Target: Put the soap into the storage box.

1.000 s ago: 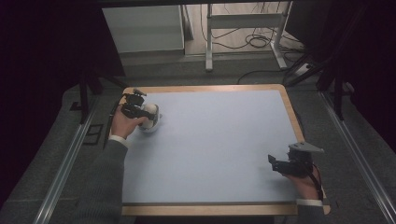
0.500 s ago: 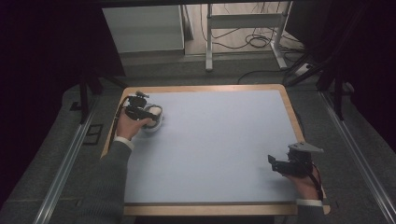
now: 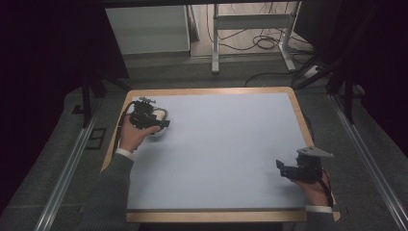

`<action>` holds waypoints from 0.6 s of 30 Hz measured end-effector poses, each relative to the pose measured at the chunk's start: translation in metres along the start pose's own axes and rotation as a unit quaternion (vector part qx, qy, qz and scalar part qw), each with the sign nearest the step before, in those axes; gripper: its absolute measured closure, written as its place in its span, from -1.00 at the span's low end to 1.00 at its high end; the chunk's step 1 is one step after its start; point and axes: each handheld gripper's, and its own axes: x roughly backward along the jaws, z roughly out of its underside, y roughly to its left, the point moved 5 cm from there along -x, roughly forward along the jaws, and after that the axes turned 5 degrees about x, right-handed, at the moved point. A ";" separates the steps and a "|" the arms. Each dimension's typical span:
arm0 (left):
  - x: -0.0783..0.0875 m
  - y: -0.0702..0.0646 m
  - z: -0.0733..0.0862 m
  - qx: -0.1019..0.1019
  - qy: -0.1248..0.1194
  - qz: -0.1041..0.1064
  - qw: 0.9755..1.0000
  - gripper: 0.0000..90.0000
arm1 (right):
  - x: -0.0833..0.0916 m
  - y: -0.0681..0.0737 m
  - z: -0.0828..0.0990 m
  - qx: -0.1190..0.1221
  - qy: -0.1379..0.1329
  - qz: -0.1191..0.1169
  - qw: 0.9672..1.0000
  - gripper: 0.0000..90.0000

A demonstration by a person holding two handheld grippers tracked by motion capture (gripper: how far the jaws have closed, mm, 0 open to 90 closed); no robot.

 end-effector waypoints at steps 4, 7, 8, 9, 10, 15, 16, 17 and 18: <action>0.006 -0.016 0.019 -0.023 -0.007 0.020 1.000 -0.29 | 0.001 -0.001 0.000 -0.001 0.000 0.000 1.000 -0.81; 0.010 -0.025 0.034 -0.037 -0.012 0.031 0.999 -0.29 | 0.002 0.001 -0.001 0.001 -0.002 -0.001 1.000 -0.81; 0.011 -0.028 0.044 -0.049 -0.019 0.033 0.998 -0.29 | 0.002 0.002 -0.001 0.002 -0.002 -0.001 1.000 -0.81; 0.011 -0.030 0.048 -0.050 -0.022 0.036 0.998 -0.29 | 0.002 0.002 -0.001 0.003 -0.002 -0.002 1.000 -0.81; 0.011 -0.031 0.052 -0.053 -0.023 0.037 0.998 -0.29 | 0.002 0.003 -0.001 0.003 -0.002 -0.001 1.000 -0.81; 0.012 -0.033 0.071 -0.057 -0.033 0.040 0.997 -0.29 | 0.000 0.002 0.000 0.003 0.002 -0.001 1.000 -0.81; 0.012 -0.033 0.071 -0.057 -0.033 0.040 0.997 -0.29 | 0.000 0.002 0.000 0.003 0.002 -0.001 1.000 -0.81; 0.012 -0.034 0.075 -0.056 -0.036 0.041 0.997 -0.29 | 0.000 0.002 0.000 0.003 0.002 -0.001 1.000 -0.81; 0.012 -0.034 0.079 -0.060 -0.041 0.038 0.997 -0.29 | 0.000 0.002 0.000 0.002 0.001 0.000 1.000 -0.81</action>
